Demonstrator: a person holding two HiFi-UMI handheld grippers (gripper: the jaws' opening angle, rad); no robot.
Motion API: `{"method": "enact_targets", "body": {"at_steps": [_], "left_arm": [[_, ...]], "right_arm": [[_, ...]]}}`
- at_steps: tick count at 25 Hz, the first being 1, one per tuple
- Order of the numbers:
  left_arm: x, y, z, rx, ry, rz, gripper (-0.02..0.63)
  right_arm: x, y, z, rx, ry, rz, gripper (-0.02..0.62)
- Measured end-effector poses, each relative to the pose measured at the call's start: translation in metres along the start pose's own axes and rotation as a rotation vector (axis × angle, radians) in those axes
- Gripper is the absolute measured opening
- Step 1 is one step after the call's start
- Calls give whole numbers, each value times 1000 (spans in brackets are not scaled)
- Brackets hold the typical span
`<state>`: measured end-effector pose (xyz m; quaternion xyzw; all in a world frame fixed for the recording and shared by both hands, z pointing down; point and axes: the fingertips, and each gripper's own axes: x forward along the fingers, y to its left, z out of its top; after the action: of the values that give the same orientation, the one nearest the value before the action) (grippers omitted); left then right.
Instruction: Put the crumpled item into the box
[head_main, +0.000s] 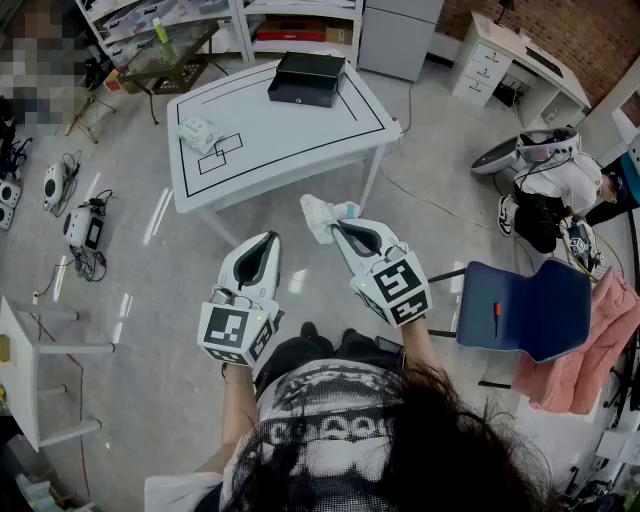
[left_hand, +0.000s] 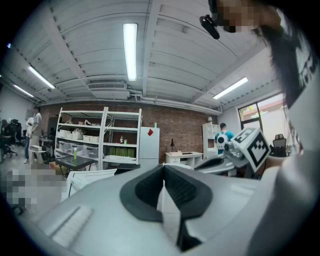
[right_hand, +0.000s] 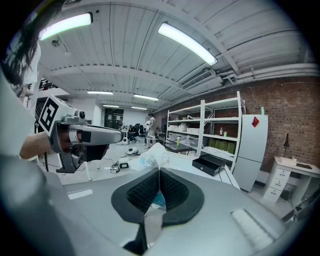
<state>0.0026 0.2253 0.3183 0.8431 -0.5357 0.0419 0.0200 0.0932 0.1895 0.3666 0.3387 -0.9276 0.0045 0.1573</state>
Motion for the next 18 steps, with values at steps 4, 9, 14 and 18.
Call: {"method": "enact_targets", "body": {"at_steps": [4,9,14,18], "left_arm": [[-2,9,0,0,4,-12,0],[-3,26,-2,11,7,-27,0],[-7,42,-5,11,15,-47,0],[-12,54,-12,14,17,-63,0]], "right_arm": [[7,7,3,12,-4,-1,8],[19,11,5,20,-1,-13,8],[31,20,3,30,16,-28,8],[43,29,1,36,20,-39,8]]}}
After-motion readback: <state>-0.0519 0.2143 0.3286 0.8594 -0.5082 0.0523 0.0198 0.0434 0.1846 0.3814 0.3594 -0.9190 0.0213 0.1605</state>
